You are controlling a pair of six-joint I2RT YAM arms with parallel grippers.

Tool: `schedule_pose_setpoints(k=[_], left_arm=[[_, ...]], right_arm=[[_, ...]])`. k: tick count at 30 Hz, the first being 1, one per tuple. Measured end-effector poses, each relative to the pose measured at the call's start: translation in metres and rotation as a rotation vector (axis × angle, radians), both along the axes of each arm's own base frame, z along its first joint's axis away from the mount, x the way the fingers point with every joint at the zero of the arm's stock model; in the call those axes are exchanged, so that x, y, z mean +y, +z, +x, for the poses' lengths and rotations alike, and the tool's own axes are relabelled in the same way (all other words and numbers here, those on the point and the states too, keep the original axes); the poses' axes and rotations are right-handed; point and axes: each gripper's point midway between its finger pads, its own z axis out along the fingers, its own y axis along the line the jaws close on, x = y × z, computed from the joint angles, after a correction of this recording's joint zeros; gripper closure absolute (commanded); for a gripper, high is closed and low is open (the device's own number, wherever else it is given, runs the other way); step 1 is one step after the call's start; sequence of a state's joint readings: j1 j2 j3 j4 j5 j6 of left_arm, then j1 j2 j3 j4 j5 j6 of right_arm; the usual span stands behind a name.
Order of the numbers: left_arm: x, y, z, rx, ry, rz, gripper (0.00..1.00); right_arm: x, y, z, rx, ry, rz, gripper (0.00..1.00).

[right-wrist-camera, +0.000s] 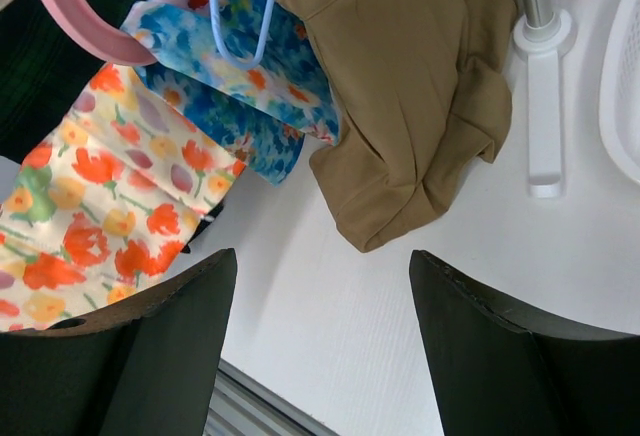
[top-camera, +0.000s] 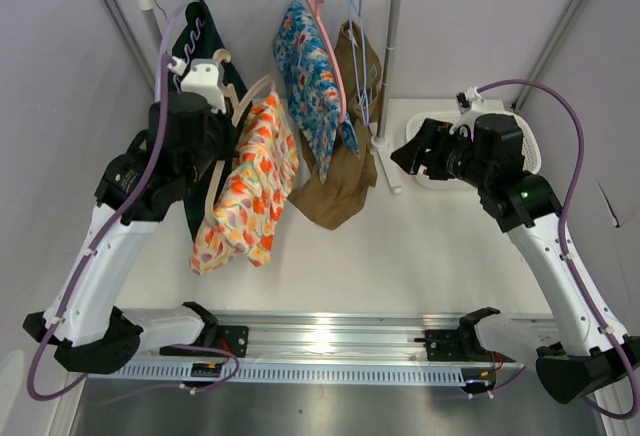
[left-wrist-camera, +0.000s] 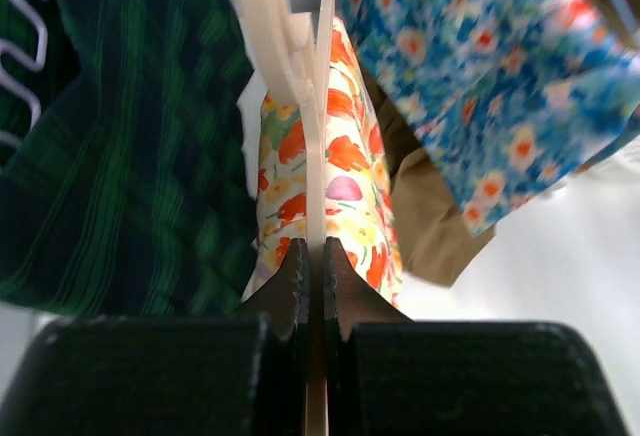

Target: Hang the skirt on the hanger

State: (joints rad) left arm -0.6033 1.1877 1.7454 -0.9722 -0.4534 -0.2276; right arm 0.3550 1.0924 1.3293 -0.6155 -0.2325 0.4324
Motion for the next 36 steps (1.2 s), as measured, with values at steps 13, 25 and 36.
schedule_pose_setpoints(k=[13,25,36], left_arm=[[-0.006,0.038,0.049,-0.064,-0.057,-0.142,1.00],[-0.006,0.075,0.079,-0.168,-0.041,-0.140,1.00],[-0.002,0.086,0.112,-0.234,0.015,-0.094,1.00]], right_arm=[[0.004,0.002,0.003,-0.005,0.028,0.020,0.24],[0.003,0.005,0.010,-0.019,0.032,0.037,0.24],[0.004,0.002,0.012,-0.013,0.042,0.045,0.24]])
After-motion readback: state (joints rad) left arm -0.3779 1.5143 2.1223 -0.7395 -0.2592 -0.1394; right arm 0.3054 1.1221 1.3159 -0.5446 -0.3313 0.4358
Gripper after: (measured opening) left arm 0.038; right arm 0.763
